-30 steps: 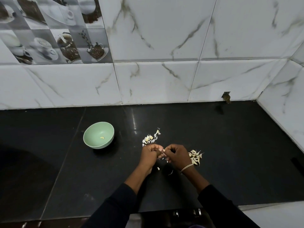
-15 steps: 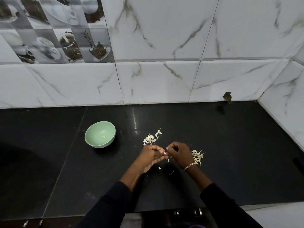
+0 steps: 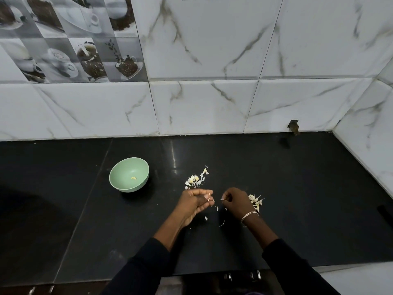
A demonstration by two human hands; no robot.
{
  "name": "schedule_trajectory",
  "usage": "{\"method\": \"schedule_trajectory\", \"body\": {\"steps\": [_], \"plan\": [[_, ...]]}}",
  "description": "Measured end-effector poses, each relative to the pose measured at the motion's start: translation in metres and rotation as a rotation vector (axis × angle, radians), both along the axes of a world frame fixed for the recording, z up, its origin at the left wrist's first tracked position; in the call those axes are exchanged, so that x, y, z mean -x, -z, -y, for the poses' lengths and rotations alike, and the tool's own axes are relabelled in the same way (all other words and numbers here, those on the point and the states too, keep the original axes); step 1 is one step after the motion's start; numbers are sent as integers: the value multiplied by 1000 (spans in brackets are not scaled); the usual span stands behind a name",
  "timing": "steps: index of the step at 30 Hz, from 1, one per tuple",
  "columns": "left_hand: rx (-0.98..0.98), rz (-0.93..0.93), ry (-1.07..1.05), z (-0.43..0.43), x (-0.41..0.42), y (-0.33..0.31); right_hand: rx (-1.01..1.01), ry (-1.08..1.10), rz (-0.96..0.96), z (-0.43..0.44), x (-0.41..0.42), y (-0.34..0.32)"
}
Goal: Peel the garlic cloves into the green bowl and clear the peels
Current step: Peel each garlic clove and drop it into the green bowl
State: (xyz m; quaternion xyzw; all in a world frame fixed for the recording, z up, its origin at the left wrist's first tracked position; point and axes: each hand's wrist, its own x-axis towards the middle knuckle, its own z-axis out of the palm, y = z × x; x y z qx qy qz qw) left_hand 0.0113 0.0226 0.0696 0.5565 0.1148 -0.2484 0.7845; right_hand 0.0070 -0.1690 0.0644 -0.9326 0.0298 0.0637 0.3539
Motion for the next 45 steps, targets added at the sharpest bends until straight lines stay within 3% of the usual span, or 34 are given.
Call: {"method": "schedule_trajectory", "body": {"steps": [9, 19, 24, 41, 45], "plan": [[-141, 149, -40, 5, 0, 1, -321, -91, 15, -9, 5, -22], [-379, 350, -34, 9, 1, -1, -149, -154, 36, -13, -1, -26], [-446, 394, -32, 10, 3, -1, -154, -116, 51, -16, 1, -22], [-229, 302, -17, 11, -3, -3, -521, 59, -11, -23, -1, -20], [-109, 200, -63, 13, -4, -7, -541, 66, -20, -24, -3, -20]]}}
